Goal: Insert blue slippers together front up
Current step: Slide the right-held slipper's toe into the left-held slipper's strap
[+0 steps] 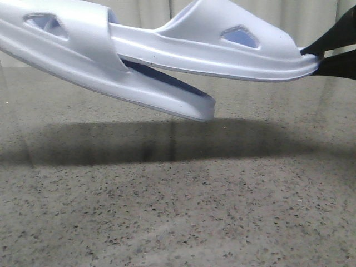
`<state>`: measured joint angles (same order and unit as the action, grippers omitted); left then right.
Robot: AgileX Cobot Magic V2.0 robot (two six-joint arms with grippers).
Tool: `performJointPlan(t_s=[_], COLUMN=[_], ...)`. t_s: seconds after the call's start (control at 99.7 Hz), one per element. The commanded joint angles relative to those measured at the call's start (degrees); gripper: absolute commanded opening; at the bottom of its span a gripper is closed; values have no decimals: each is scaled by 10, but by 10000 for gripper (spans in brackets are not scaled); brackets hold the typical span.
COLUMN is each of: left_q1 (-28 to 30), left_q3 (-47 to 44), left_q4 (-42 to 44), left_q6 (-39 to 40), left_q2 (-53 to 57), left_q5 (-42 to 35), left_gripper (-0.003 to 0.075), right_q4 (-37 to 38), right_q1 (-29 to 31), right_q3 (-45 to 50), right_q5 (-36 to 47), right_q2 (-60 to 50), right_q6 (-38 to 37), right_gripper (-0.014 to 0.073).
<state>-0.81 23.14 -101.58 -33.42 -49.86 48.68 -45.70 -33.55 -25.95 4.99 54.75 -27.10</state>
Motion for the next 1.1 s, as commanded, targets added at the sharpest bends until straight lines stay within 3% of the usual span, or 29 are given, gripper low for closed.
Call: performJointPlan(t_s=[0.0, 0.411, 0.682, 1.093], left_q1=[-4, -7, -59, -73], left_q3=[20, 52, 72, 72], left_q4=[-51, -51, -51, -51], left_q6=[20, 23, 23, 23], left_q2=[1, 1, 1, 1], left_q5=[96, 144, 138, 130], left_gripper=[16, 16, 16, 16], right_q4=[3, 3, 8, 99], right_q1=[-7, -74, -88, -88], right_q3=[-15, -15, -15, -43], right_q5=[35, 79, 89, 90], right_q2=[-4, 0, 0, 0], right_q6=[4, 4, 4, 4], right_gripper=[-107, -107, -107, -107])
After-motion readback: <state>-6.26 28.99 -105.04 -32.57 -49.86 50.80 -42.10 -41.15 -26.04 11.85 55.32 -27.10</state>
